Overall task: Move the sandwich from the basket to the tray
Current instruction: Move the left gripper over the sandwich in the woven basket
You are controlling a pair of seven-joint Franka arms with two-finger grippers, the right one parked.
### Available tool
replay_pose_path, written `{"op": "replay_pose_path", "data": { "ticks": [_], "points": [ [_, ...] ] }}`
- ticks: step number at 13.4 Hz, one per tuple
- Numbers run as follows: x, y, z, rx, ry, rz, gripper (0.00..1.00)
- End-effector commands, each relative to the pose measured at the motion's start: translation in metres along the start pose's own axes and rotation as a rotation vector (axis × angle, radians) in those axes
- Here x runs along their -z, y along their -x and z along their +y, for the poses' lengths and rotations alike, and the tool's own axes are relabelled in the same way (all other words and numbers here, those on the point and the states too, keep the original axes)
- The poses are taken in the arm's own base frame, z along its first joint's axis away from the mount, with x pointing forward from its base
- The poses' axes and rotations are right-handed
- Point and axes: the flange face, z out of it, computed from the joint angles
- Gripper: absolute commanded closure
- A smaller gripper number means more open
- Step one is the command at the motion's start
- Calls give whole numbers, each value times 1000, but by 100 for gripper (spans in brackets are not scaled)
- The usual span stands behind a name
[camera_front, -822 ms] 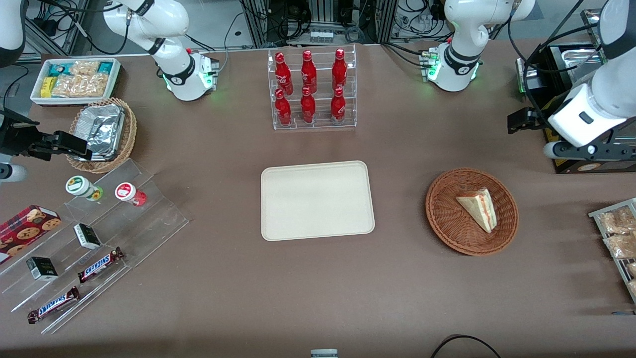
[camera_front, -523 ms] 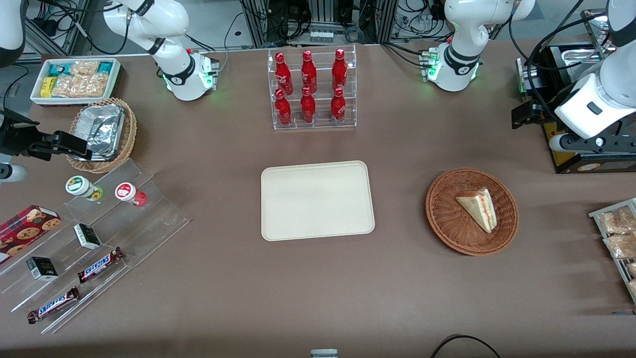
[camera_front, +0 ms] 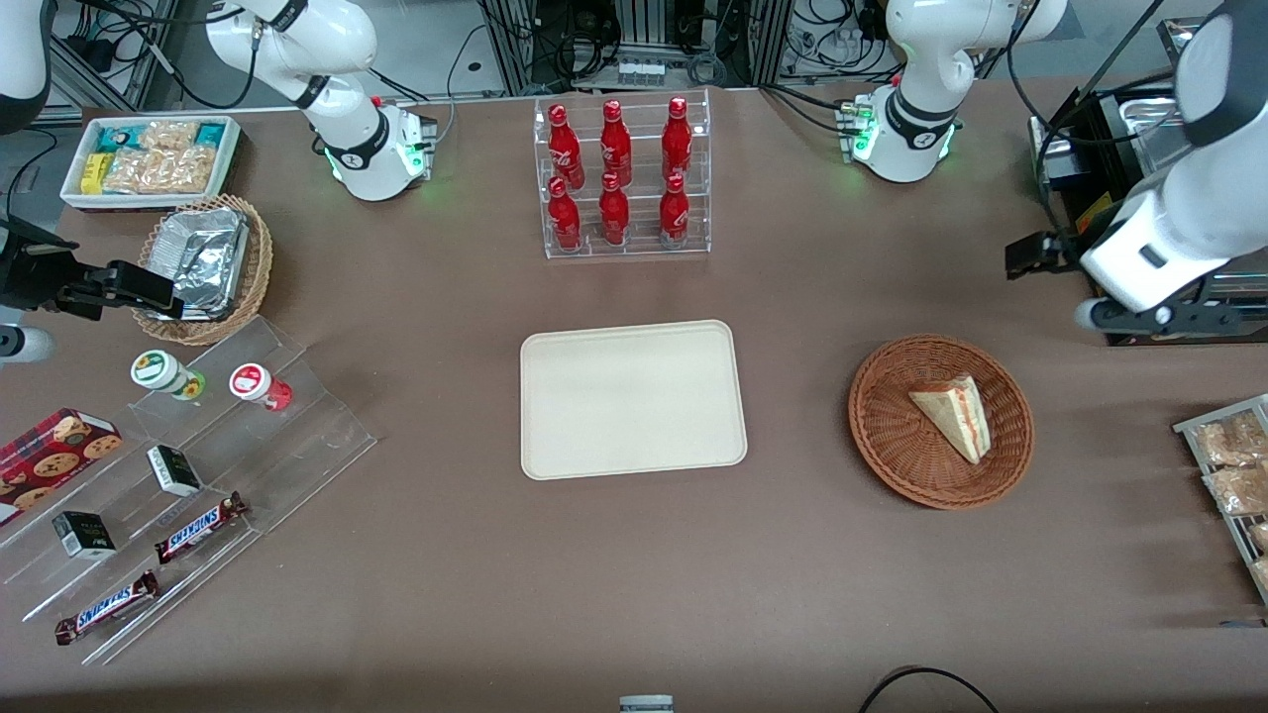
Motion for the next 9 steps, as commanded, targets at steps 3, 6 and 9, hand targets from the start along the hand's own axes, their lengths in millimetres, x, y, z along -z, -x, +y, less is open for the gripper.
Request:
{"op": "replay_pose_path", "data": {
  "ticks": [3,6,9],
  "points": [
    [-77,-20,-12,22,6,33,0],
    [-121,-28,-12,27,7,82,0],
    [-156,-35,-21,89,14,124,0]
  ]
}}
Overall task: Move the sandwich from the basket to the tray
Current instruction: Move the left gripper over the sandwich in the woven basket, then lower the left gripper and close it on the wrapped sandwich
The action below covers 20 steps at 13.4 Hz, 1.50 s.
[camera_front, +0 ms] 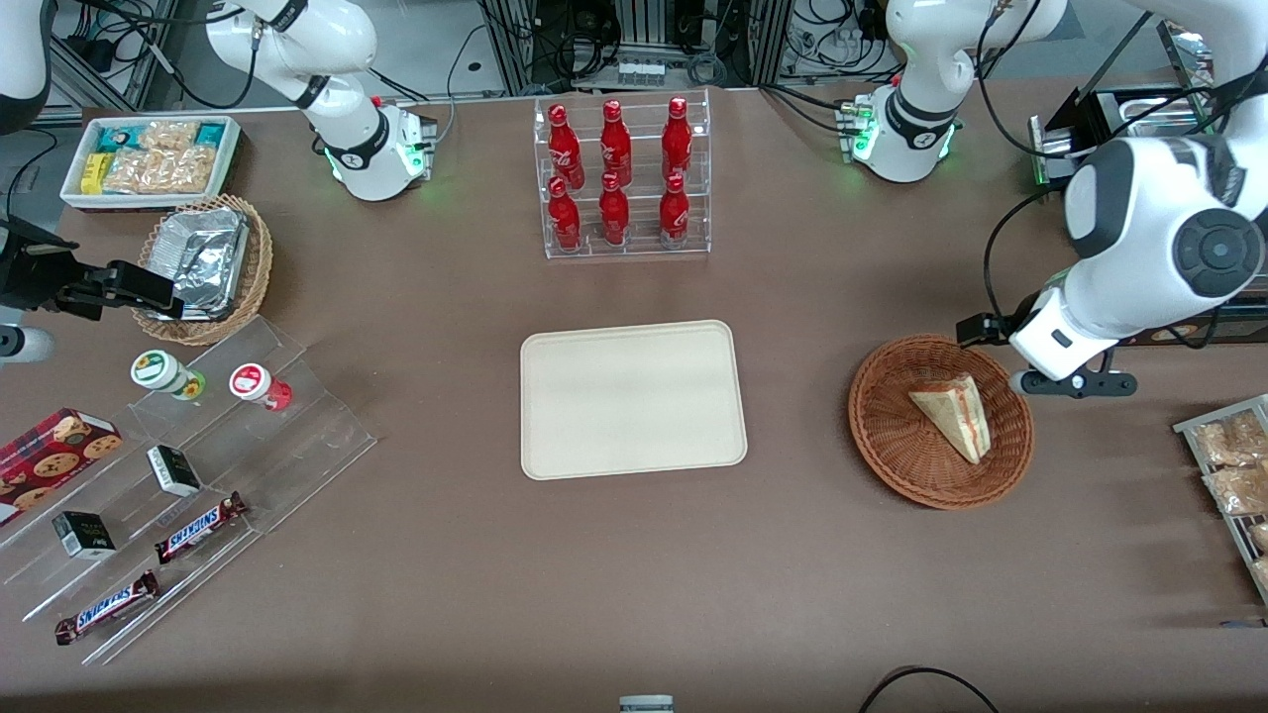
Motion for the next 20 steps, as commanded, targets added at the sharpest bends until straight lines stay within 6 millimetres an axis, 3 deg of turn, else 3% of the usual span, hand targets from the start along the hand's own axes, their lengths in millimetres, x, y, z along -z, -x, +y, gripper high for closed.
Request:
{"op": "replay_pose_path", "data": {
  "ticks": [1,4,9,15,20],
  "points": [
    [-21,2,-8,78,5,36,0],
    [-34,-6,-12,214,21,53,0],
    [-63,-27,-10,633,52,81,0],
    [-87,-34,-9,677,52,70,0],
    [-122,-35,-7,675,52,64,0]
  ]
}}
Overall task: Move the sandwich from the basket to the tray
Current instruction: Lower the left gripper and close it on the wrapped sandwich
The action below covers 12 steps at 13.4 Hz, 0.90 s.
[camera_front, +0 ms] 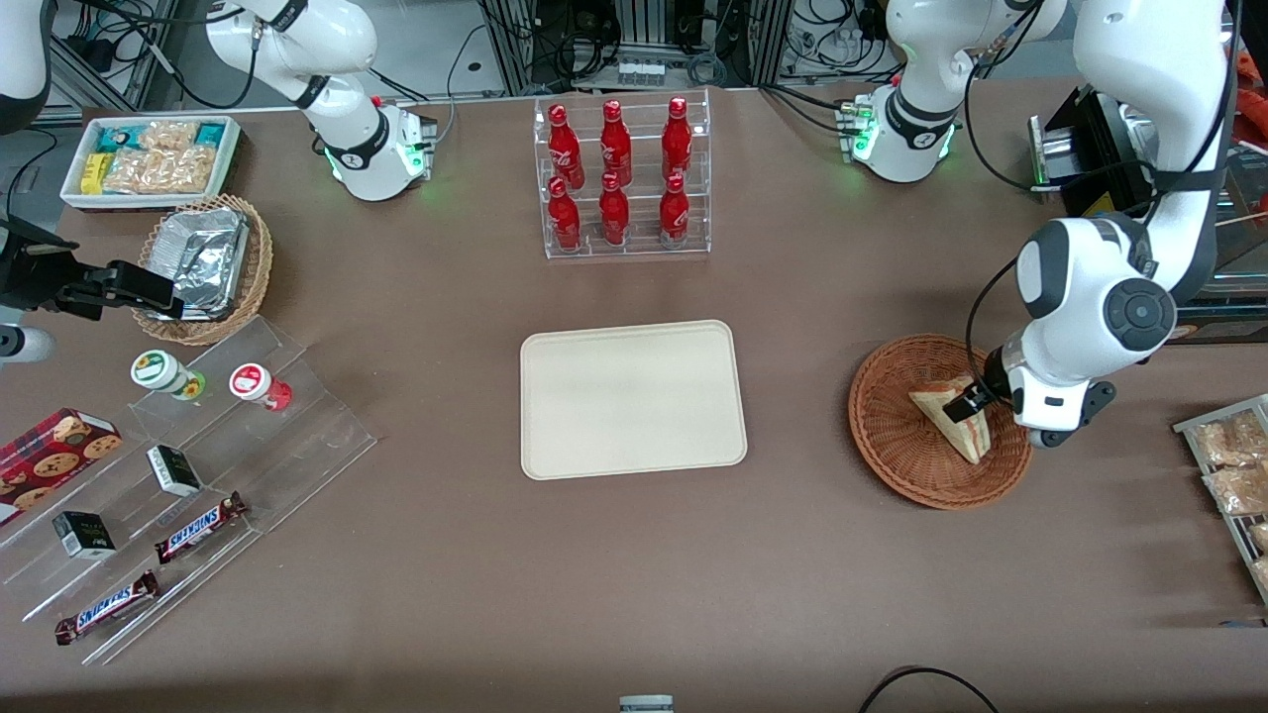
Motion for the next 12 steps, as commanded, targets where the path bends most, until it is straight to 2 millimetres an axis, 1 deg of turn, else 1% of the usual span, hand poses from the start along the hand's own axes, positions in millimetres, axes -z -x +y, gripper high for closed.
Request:
{"op": "replay_pose_path", "data": {
  "ticks": [1,2,4,5,6,7,8,10,11,12],
  "points": [
    [-20,3,1,19,10,-3,0],
    [-29,3,2,17,4,-11,0],
    [-39,6,-2,19,3,-13,0],
    [-41,9,-4,21,-1,-17,29],
    [-39,10,-8,22,-5,-22,90],
    [-30,10,-9,10,-9,-24,100],
    [-20,11,-9,3,-21,-34,100],
    [7,14,-7,-12,-34,-39,100],
    [19,16,0,-31,-45,-44,100],
    [28,22,12,-74,-50,-50,100]
  ]
}}
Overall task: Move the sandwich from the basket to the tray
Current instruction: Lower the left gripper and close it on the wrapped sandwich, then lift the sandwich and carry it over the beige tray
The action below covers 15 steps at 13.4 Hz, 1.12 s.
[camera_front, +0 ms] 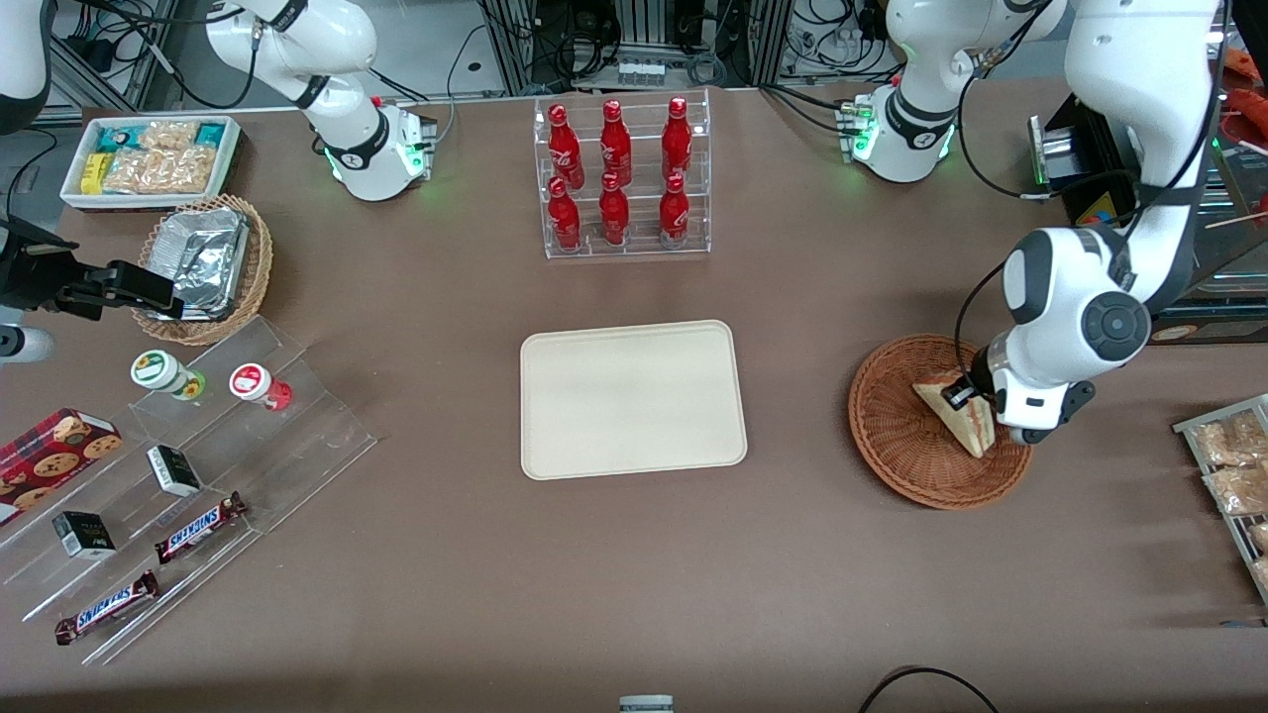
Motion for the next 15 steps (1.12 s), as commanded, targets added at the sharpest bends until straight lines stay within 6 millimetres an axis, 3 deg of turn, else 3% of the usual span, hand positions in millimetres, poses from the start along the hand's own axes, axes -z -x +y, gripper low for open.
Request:
{"op": "replay_pose_path", "data": {
  "ticks": [1,3,5,11,15],
  "points": [
    [35,19,25,-110,-15,0,100],
    [46,36,52,-190,-8,20,100],
    [46,67,87,-275,-14,31,100],
    [18,164,205,-499,-32,40,100],
    [-4,227,270,-558,-24,44,100]
  ]
}}
